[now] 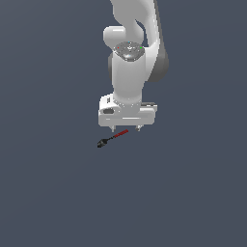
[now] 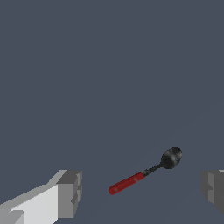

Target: Pick up the object and move it to a goal position.

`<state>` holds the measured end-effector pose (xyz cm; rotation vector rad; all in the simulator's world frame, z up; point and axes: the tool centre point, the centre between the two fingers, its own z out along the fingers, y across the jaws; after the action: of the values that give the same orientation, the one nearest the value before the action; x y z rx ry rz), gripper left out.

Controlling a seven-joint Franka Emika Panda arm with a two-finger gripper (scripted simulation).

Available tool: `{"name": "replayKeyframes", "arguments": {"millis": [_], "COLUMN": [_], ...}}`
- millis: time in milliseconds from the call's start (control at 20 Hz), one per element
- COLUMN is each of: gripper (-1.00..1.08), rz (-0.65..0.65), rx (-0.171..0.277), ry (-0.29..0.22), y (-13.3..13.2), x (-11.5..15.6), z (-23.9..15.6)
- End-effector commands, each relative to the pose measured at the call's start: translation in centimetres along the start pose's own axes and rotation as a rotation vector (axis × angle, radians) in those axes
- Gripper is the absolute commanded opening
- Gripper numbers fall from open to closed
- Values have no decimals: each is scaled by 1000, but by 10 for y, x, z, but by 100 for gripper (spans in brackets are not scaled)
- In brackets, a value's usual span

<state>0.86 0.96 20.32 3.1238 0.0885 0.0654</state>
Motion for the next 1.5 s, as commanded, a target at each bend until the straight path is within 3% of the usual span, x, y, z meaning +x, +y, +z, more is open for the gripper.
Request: {"name": "replayKeyframes", "arguments": {"millis": [0,500,950,1450], "gripper": [100,100,100,100], "rz": [0,68,106,302], "rx": [0,-9,-4,12], "ry": [0,38,32,13], "y": [0,35,35,39], "x": [0,4,1,-15], "z": [0,-17,-8,29]}}
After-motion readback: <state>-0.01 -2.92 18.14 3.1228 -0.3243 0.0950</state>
